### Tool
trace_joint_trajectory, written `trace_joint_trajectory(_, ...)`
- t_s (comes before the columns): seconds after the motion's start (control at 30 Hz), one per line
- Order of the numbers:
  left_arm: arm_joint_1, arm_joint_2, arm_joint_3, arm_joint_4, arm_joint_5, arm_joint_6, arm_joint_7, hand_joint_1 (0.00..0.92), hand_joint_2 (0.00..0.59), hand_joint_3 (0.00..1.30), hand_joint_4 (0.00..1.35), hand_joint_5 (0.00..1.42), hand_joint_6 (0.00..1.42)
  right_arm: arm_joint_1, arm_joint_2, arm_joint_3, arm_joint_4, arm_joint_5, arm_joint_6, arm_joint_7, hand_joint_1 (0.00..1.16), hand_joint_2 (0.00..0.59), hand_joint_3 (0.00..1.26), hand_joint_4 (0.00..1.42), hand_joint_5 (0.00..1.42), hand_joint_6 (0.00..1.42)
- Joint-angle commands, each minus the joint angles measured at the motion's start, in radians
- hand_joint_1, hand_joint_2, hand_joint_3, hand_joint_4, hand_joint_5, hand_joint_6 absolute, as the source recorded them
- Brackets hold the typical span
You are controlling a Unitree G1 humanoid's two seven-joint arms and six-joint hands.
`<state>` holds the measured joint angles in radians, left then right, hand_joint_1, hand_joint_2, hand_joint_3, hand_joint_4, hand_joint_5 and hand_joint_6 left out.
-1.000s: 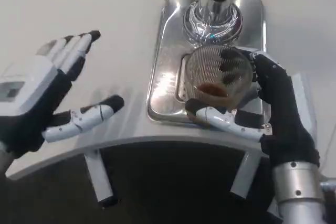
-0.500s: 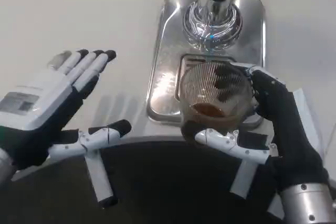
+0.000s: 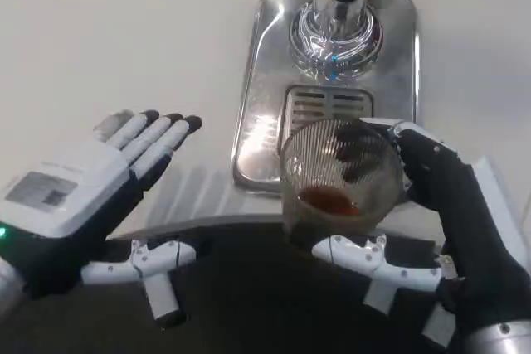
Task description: Grasp the cup under the faucet to collect the drink, then remove the cup.
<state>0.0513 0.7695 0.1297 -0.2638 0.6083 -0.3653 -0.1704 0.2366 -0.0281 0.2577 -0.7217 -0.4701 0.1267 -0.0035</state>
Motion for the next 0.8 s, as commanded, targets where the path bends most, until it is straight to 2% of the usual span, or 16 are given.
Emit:
trace_joint_trajectory(0.03, 0.082, 0.01, 0.032, -0.058, -0.014, -0.038, -0.01, 0.0, 0.166, 0.0, 0.0, 0.0, 0.0, 0.043, -0.018, -0.004, -0.052, 0.027, -0.023, 0.018, 1.16, 0.432, 0.76, 0.79, 0.85, 1.16)
trace_joint_trajectory(0.47, 0.12, -0.018, 0.035, -0.084, -0.015, -0.032, -0.007, 0.0, 0.166, 0.0, 0.0, 0.0, 0.0, 0.08, -0.029, 0.007, -0.08, 0.029, -0.028, 0.028, 1.16, 0.432, 0.76, 0.79, 0.85, 1.16)
trace_joint_trajectory(0.8, 0.11, -0.02, 0.047, -0.062, -0.027, -0.025, -0.011, 0.0, 0.166, 0.0, 0.0, 0.0, 0.0, 0.09, -0.018, 0.021, -0.07, 0.022, -0.025, 0.017, 1.16, 0.433, 0.76, 0.79, 0.85, 1.16)
